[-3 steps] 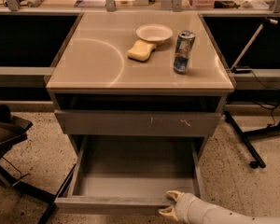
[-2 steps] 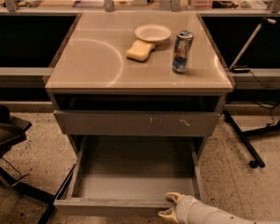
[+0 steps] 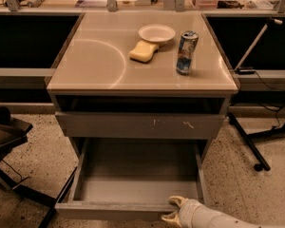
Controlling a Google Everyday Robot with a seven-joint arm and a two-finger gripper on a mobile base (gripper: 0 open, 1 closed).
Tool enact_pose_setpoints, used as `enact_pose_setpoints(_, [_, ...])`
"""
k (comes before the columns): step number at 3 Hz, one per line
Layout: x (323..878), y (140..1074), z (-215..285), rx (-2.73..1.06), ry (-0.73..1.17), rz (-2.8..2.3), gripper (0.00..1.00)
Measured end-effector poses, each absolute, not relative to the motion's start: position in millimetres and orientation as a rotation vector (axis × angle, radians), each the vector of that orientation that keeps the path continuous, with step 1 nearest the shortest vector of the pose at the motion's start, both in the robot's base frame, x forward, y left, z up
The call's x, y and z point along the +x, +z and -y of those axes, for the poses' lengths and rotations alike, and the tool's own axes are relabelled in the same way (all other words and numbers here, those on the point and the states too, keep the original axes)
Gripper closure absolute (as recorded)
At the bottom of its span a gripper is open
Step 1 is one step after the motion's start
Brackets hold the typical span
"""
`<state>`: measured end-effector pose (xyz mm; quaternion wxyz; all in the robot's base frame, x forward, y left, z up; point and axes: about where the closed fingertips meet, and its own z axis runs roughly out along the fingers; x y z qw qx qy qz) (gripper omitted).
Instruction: Open middle drawer
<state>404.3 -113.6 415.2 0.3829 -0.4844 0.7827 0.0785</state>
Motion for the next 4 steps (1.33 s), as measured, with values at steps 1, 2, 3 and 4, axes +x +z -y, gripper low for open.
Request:
enact_pose_setpoints(1, [404.3,415.2,113.6,-1.235,0.200,-1.996,0.35])
enact_pose_setpoints(2, [404.3,415.2,113.6,-1.235,0.200,-1.996,0.11])
enact_pose_setpoints(3, [404.3,415.2,113.6,-1.235,0.200,-1.996,0.00])
enact_pose_setpoints(4, [404.3,415.2,113.6,-1.235,0.200,-1.996,0.00])
